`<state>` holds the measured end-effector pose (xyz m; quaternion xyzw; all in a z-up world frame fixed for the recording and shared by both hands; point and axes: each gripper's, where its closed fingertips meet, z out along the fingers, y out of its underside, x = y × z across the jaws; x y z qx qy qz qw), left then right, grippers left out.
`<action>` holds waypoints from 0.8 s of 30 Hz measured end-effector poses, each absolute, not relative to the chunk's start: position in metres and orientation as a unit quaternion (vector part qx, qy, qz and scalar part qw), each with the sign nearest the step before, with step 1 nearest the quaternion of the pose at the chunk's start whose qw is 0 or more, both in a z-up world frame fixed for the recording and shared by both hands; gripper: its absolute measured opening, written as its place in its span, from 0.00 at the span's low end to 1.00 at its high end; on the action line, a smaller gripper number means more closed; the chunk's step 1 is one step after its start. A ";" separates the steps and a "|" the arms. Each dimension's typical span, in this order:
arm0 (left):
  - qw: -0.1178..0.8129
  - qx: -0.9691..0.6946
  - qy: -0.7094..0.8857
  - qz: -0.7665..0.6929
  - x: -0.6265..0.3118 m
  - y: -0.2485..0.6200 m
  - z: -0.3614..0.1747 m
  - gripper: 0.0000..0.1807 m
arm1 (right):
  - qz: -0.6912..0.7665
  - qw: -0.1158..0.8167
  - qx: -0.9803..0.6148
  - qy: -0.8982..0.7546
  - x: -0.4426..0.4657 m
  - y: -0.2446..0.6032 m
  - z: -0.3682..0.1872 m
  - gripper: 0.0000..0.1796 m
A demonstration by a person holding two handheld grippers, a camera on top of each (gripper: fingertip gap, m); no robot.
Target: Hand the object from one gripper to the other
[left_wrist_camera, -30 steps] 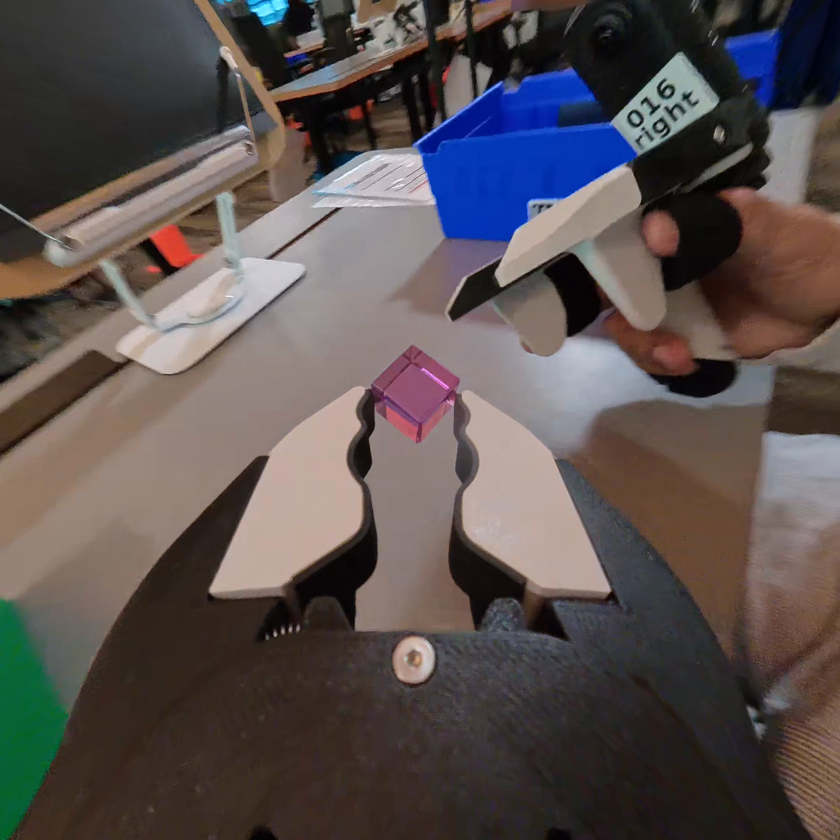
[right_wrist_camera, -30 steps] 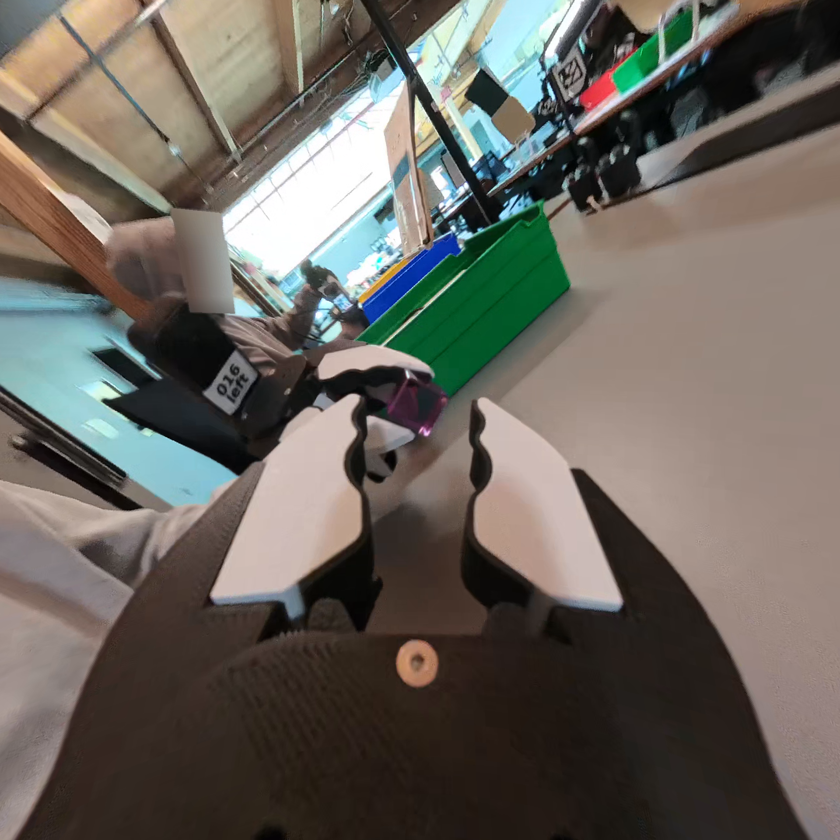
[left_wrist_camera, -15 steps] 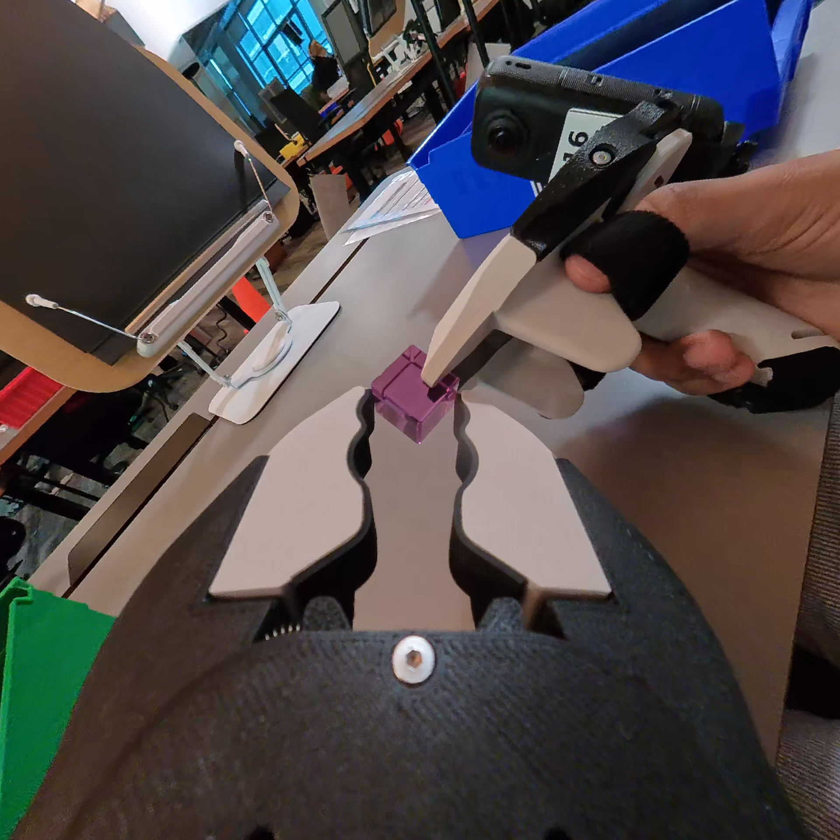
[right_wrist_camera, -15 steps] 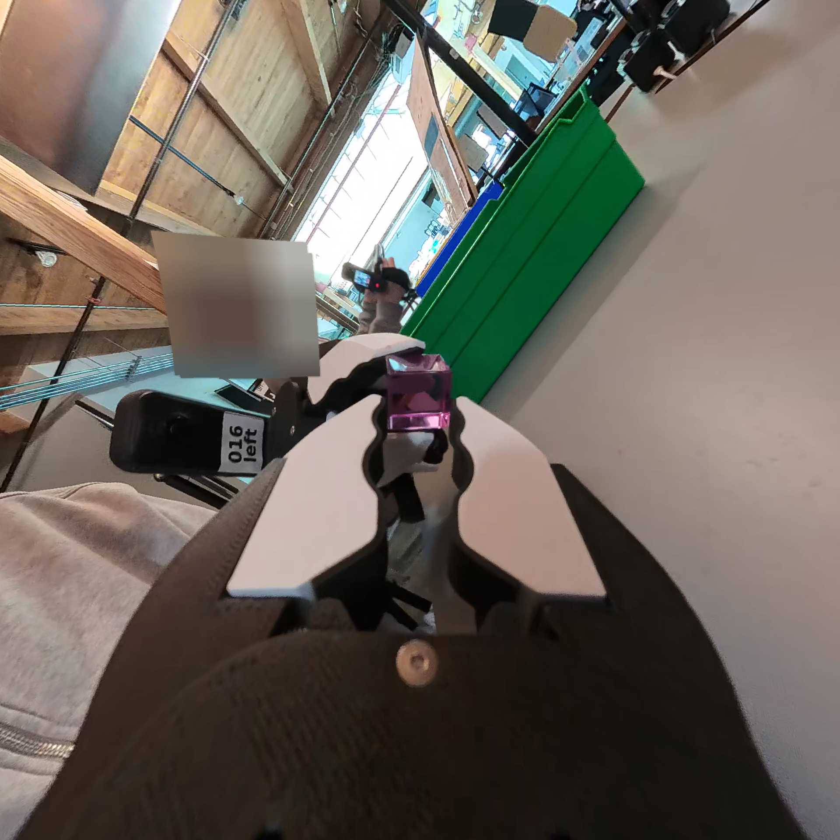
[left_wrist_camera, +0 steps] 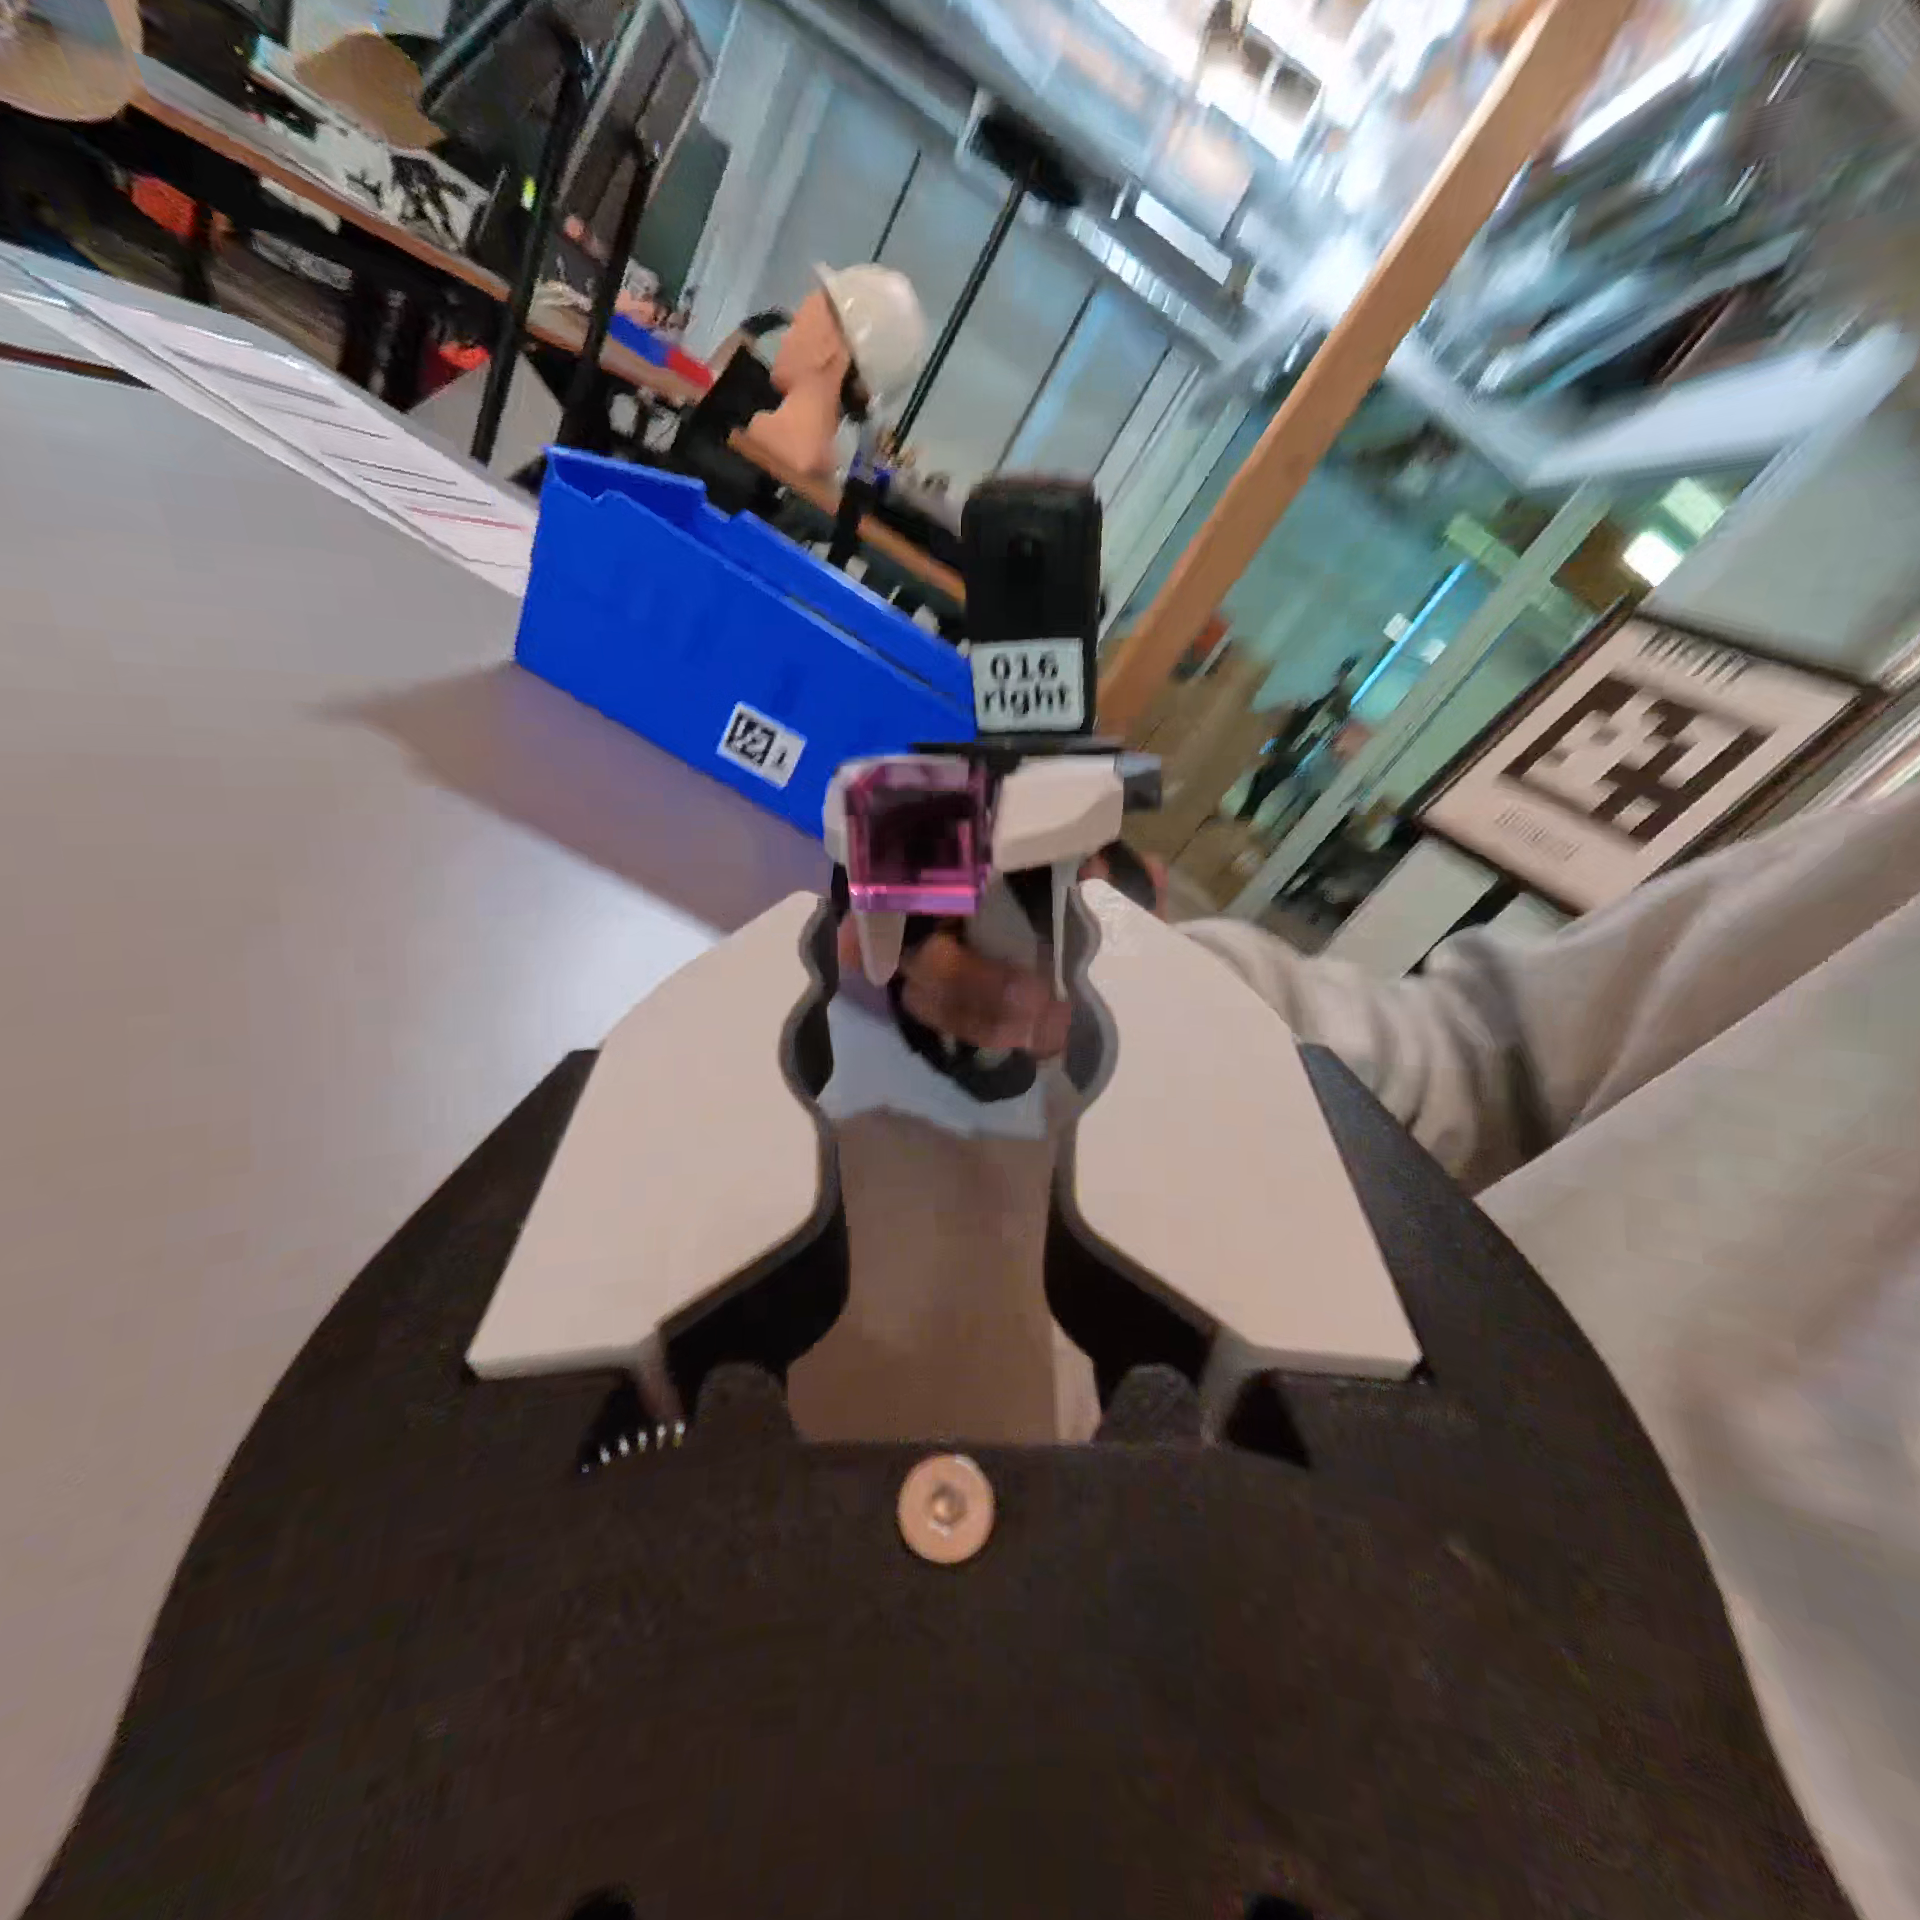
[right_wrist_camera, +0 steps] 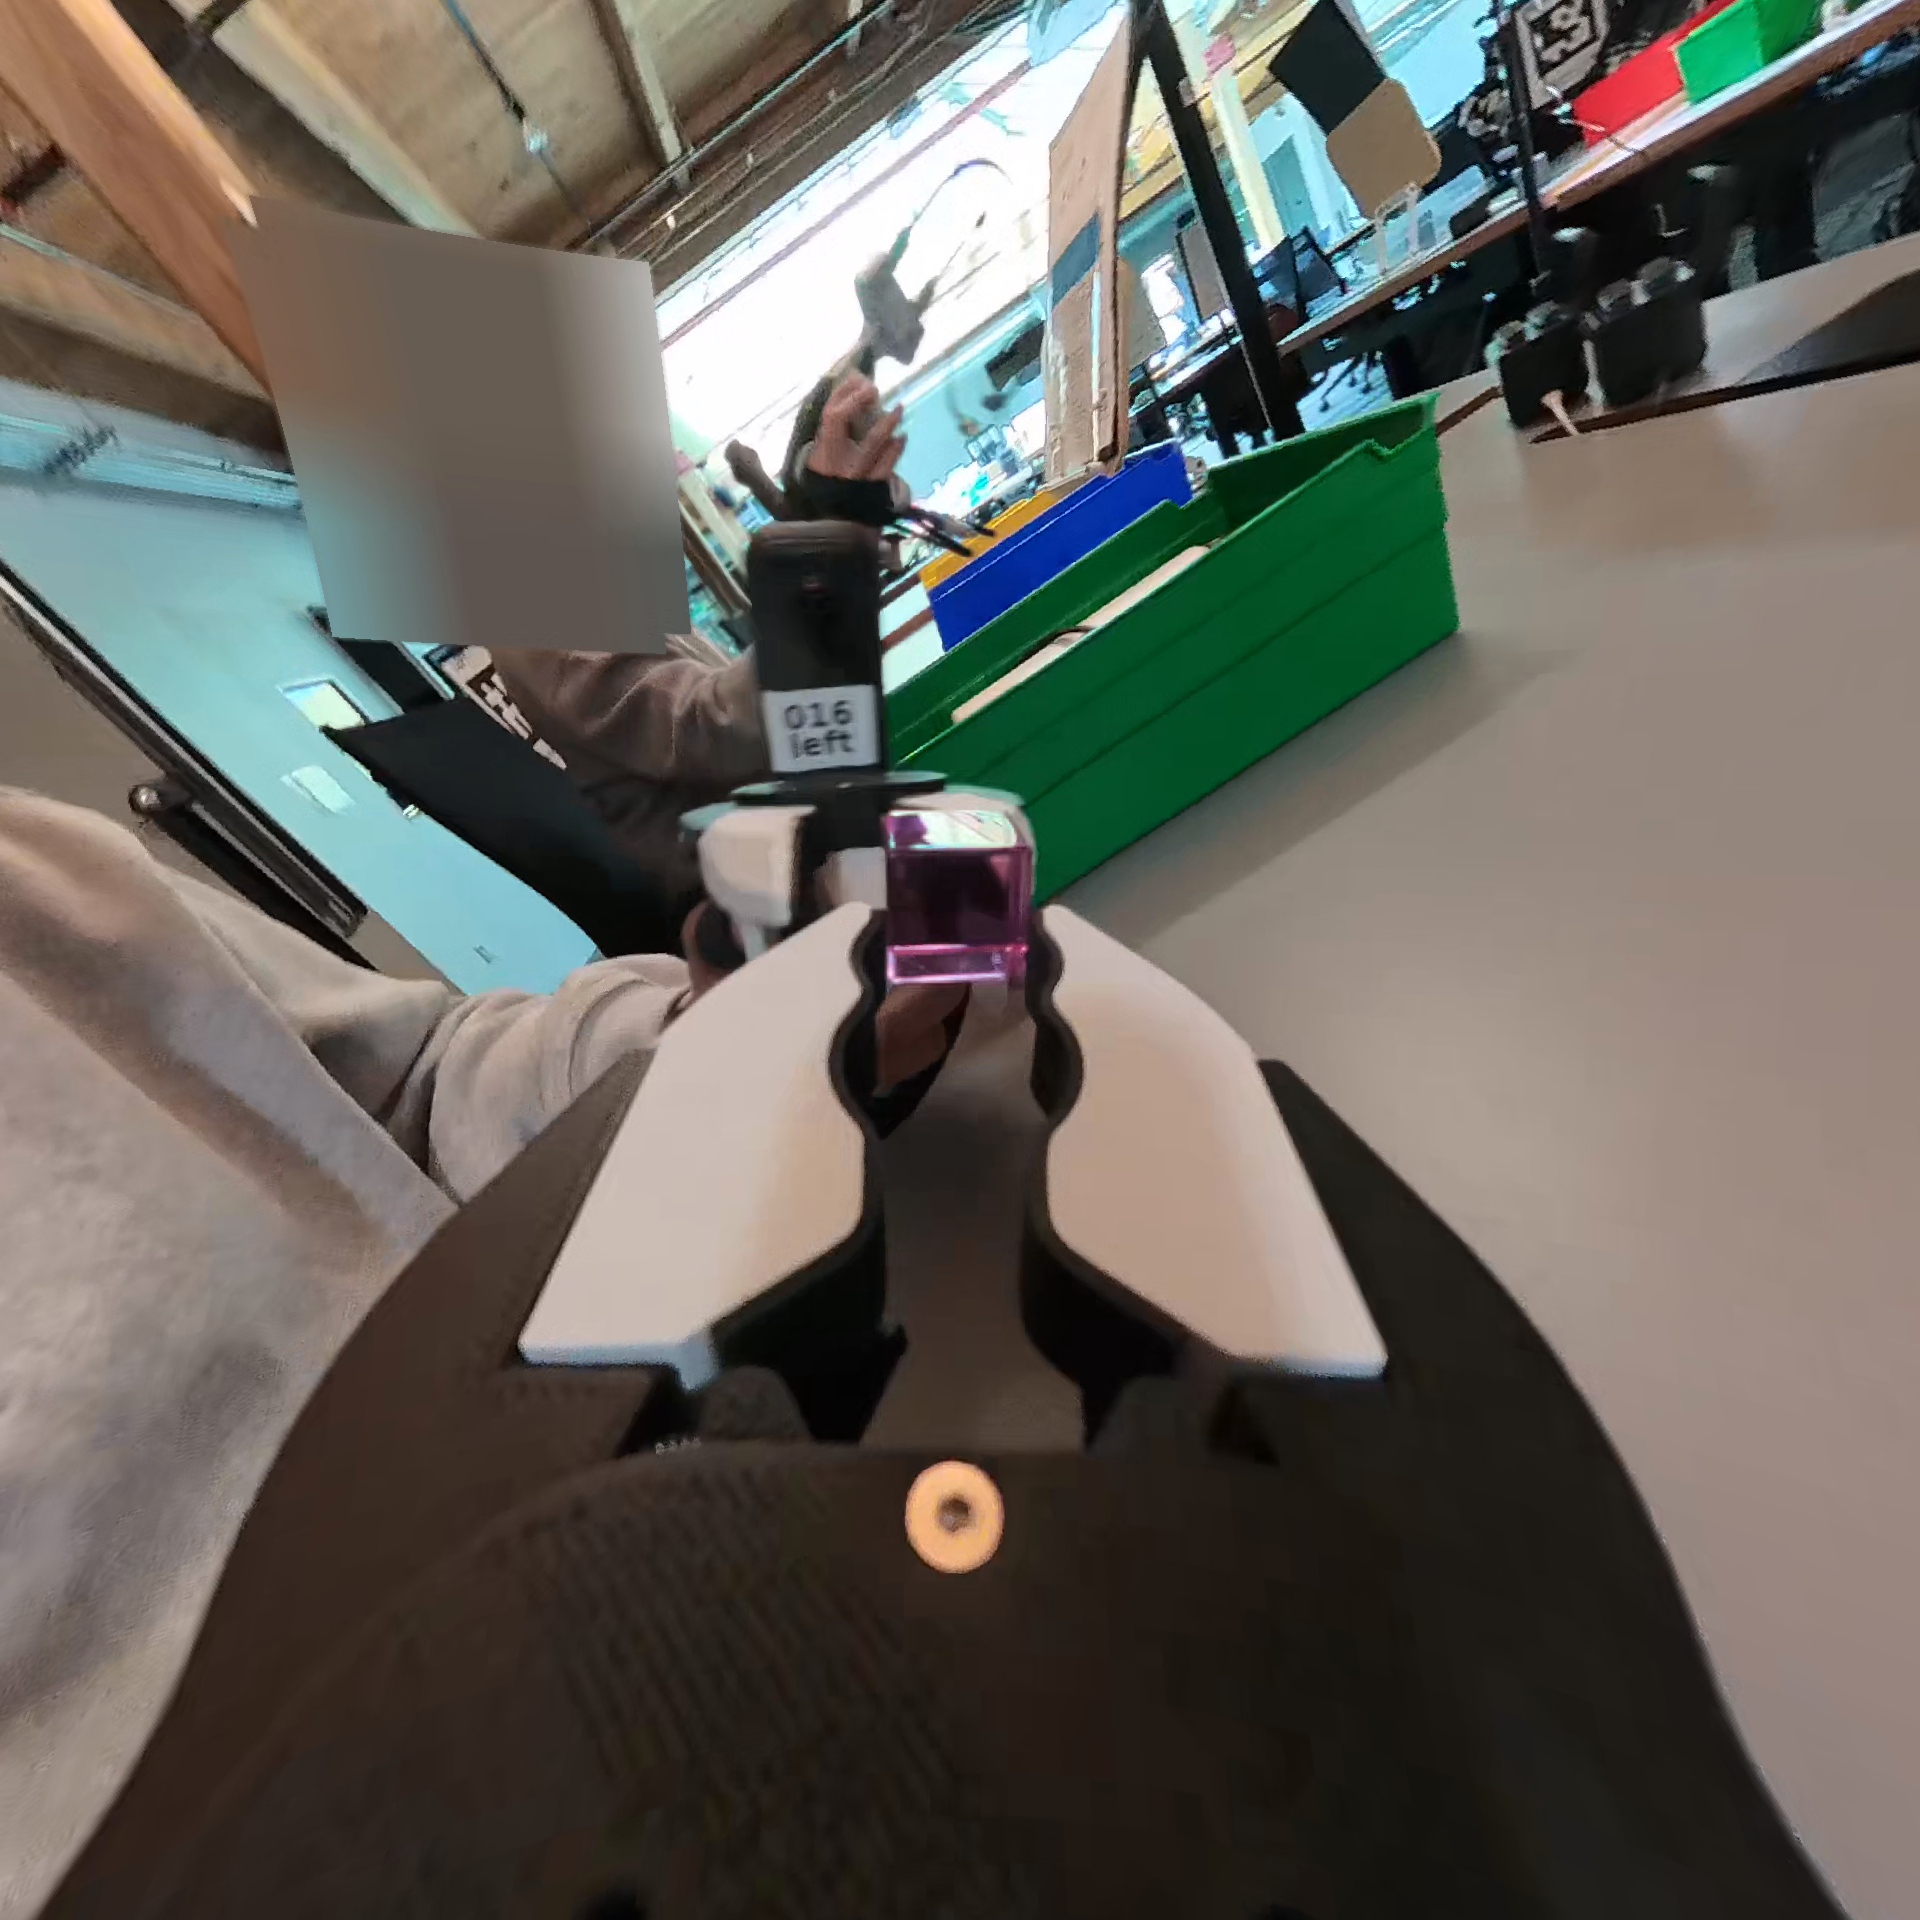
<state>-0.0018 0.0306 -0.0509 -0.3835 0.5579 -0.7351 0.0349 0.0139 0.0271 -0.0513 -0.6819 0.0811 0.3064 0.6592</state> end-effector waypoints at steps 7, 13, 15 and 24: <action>0.022 -0.377 0.556 -0.741 -0.004 0.034 -0.050 0.21 | 0.326 0.651 -0.683 0.069 0.001 0.031 -0.053 0.15; 0.014 -0.375 0.554 -0.743 -0.005 0.030 -0.050 0.18 | 0.326 0.642 -0.692 0.059 -0.006 0.033 -0.057 0.15; 0.013 -0.380 0.549 -0.744 -0.004 0.032 -0.050 0.16 | 0.320 0.638 -0.698 0.055 -0.008 0.034 -0.059 0.15; 0.011 -0.392 0.544 -0.742 -0.002 0.035 -0.052 0.15 | 0.295 0.653 -0.696 0.053 -0.005 0.035 -0.057 0.15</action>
